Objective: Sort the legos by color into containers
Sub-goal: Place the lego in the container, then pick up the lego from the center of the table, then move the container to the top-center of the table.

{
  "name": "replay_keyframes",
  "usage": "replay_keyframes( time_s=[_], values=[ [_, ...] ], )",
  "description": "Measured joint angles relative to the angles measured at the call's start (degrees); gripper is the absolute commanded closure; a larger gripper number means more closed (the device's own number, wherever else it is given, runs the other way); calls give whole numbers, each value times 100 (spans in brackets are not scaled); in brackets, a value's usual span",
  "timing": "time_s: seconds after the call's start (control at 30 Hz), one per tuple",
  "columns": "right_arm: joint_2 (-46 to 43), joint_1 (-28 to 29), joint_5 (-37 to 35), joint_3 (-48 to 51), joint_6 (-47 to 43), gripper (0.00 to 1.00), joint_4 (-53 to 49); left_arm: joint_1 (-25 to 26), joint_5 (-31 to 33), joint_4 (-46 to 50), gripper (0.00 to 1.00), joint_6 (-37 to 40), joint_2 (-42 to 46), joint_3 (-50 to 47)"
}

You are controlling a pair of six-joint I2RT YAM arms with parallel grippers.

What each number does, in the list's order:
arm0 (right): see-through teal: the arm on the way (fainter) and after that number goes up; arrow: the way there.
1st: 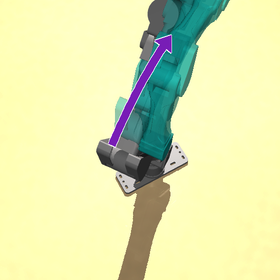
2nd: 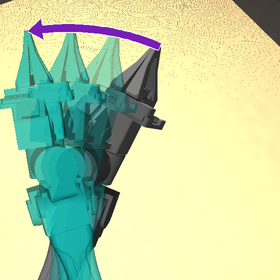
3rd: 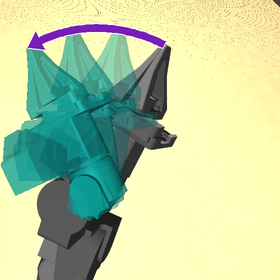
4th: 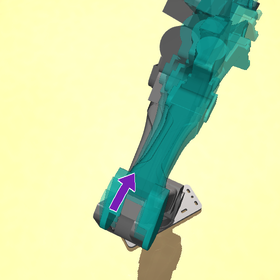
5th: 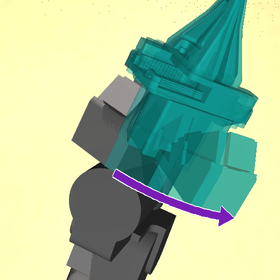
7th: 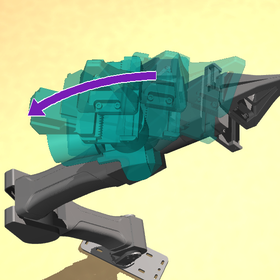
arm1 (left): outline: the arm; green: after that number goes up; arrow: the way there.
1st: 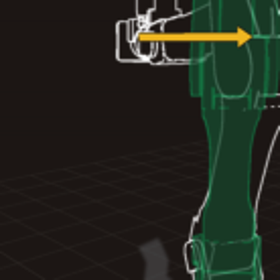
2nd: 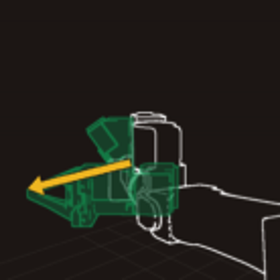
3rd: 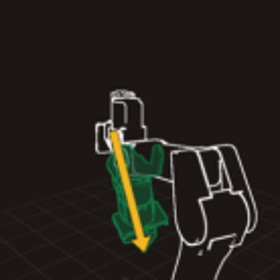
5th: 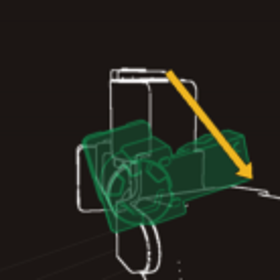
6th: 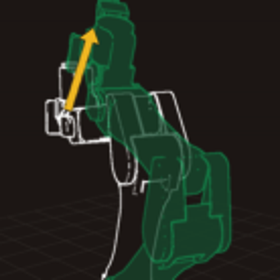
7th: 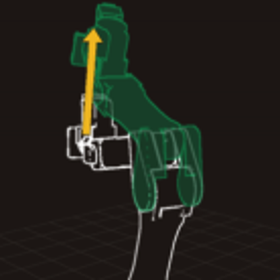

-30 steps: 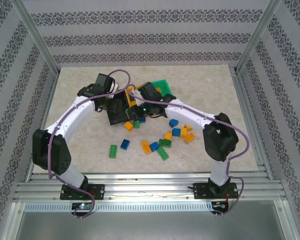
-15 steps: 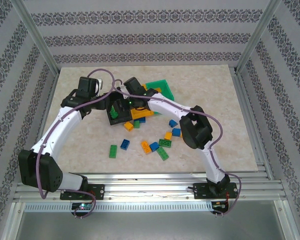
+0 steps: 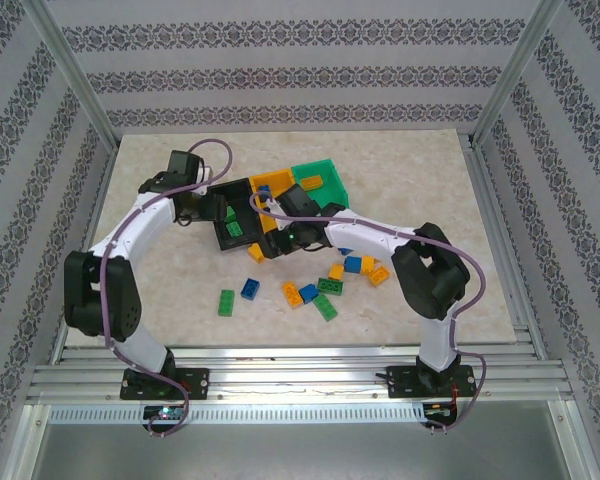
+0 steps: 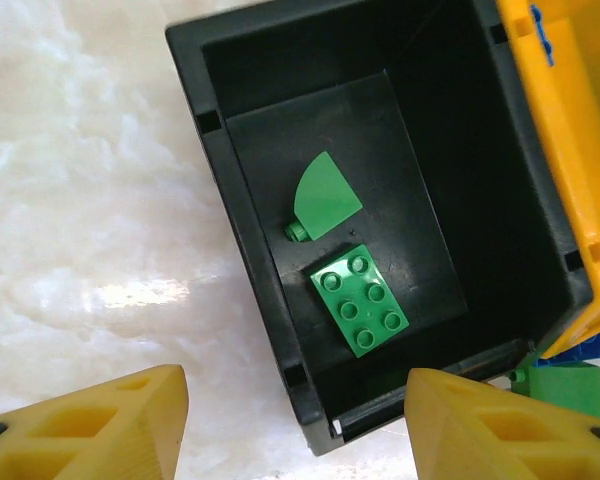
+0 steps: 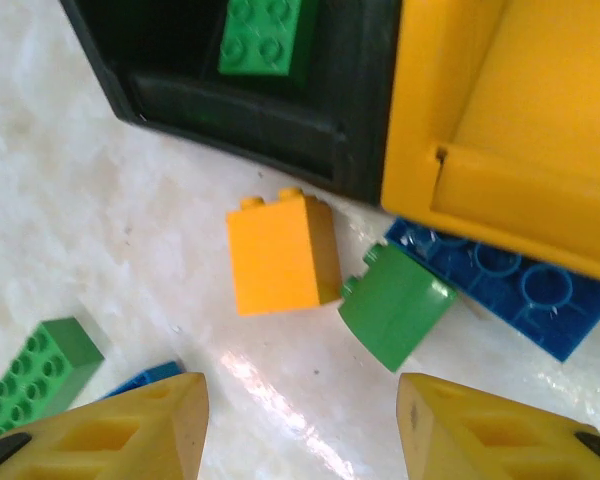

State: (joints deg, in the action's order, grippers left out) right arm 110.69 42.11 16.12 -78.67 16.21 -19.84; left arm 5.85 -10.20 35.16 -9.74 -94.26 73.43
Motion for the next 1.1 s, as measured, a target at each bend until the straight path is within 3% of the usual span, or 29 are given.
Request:
replay_keyframes(
  time_s=[0.33, 0.83, 1.1],
  values=[
    [278, -24, -26, 74, 28, 46, 61, -72, -977, 81, 41, -214, -960, 140],
    [970, -186, -136, -503, 160, 41, 120, -251, -1746, -44, 40, -492, -1923, 706],
    [1165, -170, -343, -643, 177, 53, 120, -323, -1786, -109, 37, -503, -1784, 706]
  ],
)
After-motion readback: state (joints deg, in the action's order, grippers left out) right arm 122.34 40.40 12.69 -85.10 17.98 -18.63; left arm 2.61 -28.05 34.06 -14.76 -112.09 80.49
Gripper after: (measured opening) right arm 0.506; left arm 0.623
